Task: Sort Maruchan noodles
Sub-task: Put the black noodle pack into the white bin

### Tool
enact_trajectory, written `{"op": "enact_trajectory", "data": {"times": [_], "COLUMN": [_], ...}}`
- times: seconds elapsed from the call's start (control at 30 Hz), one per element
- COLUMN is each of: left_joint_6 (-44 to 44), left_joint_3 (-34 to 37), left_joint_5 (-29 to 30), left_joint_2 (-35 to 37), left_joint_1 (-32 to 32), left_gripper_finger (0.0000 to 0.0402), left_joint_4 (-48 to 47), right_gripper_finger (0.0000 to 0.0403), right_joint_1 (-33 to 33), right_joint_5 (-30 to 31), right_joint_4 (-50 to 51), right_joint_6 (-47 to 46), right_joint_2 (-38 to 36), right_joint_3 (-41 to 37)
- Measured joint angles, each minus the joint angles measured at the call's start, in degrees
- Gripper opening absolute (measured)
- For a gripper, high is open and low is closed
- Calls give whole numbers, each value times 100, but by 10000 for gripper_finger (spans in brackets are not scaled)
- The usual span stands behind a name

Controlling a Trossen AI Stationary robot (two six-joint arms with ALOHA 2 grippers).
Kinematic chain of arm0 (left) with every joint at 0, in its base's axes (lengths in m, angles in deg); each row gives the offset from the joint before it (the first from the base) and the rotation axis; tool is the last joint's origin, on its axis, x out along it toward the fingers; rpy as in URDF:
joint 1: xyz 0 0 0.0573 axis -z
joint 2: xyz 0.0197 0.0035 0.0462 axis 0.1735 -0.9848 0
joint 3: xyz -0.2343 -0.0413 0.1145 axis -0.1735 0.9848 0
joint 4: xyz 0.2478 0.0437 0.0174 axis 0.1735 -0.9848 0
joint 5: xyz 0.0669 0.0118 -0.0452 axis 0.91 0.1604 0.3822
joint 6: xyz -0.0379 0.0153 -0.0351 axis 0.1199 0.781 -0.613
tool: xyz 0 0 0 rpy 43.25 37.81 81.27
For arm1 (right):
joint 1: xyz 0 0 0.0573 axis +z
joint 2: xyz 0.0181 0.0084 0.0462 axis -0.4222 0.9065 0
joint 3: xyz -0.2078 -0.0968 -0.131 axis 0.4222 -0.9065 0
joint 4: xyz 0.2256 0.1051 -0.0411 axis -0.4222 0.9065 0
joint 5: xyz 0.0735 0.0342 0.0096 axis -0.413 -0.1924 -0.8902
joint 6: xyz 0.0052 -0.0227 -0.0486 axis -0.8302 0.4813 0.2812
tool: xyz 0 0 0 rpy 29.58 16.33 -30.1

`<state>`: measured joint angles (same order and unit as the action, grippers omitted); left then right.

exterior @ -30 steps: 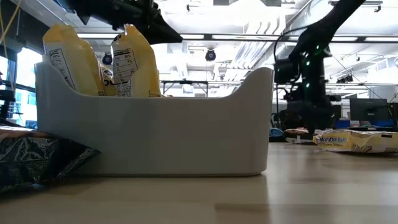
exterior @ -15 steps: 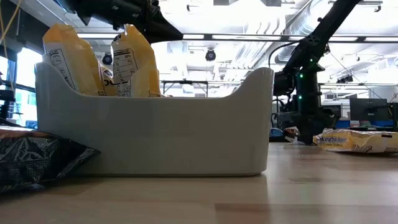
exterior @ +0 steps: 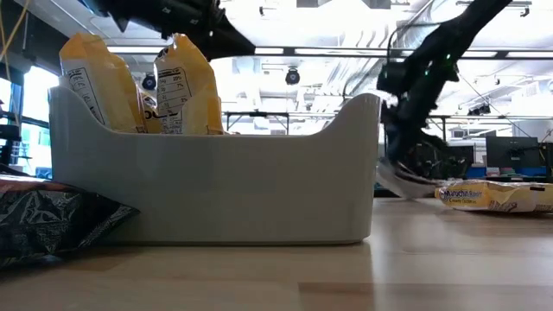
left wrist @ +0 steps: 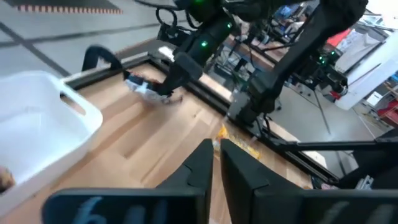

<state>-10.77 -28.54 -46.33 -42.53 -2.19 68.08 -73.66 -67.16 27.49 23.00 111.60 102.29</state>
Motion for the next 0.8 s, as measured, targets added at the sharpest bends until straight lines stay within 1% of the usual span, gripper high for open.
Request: {"op": "enact_trajectory", "data": {"times": [0.07,0.17,0.37,0.5,0.6,0.8], "left_joint_6": [83,190,232,175,143,-322], "left_joint_3": [-89,-214,-284,-284,-287,-286], "left_joint_5": [13,115,494,623,712,744], "left_joint_2": [0,0,0,-11,-119,-623], "left_joint_1": [-27,-61,-61,-61,-61,-59], "left_gripper_finger": [35,60,118,154,174,193], "left_joint_4": [-12,-16,-26,-24,-17,170], "right_gripper_finger": [3,1,0,0,0,0], "right_joint_1": [69,240,668,942,1080,1294], "right_joint_5": [-264,-445,-470,-267,-139,133], "right_joint_4": [-444,-1139,-2532,-3187,-3544,-4084], "right_joint_6": [-402,-983,-1954,-2400,-2646,-3000], "right_joint_2": [-209,-430,-512,-512,-512,-512], "right_joint_3": [0,0,0,0,0,0]}}
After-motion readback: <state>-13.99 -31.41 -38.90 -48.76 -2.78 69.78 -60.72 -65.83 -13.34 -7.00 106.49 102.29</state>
